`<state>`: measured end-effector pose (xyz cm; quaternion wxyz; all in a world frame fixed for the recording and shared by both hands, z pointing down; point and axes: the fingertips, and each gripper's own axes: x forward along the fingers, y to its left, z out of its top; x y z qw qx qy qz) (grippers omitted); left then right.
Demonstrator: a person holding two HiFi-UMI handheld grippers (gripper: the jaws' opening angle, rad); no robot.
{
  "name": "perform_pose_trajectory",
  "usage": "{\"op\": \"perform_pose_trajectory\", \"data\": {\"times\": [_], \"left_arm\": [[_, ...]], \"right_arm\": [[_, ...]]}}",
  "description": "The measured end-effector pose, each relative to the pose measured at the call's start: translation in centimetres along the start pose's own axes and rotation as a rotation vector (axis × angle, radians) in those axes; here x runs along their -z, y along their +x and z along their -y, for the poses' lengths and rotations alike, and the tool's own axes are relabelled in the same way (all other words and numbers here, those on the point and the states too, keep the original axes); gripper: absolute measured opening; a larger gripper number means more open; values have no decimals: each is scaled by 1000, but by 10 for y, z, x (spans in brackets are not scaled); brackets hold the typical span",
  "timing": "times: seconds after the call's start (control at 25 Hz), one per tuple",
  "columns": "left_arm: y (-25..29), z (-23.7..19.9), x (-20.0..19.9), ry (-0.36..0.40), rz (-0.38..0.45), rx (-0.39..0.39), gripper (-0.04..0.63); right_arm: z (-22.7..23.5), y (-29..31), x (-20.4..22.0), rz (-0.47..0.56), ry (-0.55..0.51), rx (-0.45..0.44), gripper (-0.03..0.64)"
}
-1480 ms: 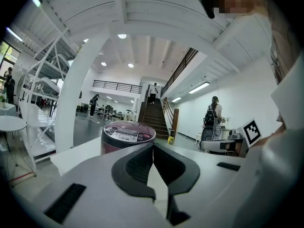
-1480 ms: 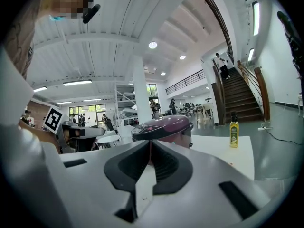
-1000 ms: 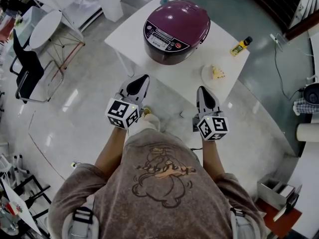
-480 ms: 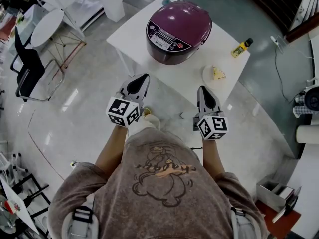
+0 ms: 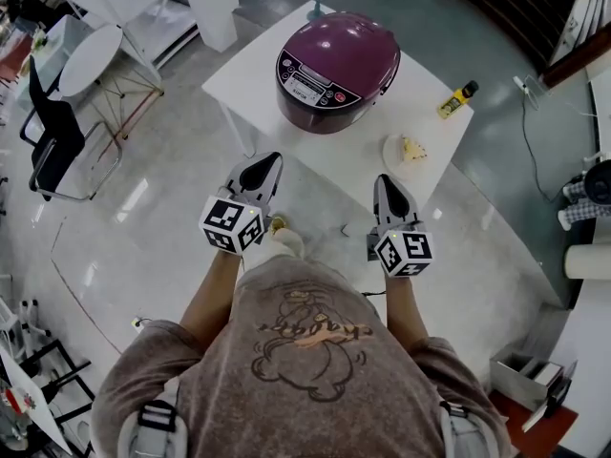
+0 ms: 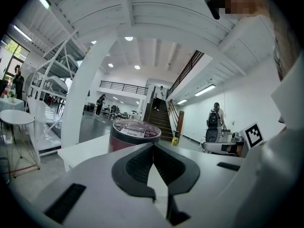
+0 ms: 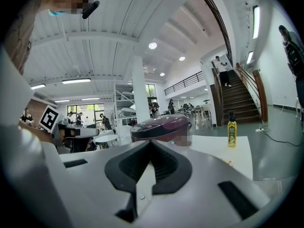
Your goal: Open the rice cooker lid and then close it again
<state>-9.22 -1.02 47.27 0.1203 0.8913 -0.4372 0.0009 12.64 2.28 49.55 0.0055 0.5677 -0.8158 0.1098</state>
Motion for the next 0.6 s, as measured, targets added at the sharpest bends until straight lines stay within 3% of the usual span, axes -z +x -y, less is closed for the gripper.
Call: {"op": "perform_pose_trajectory", "data": {"times": [0.6], "left_arm": [[8, 8, 5, -3, -26, 11, 21]], "right_arm": [[9, -4, 3, -14, 7, 8, -3]]}}
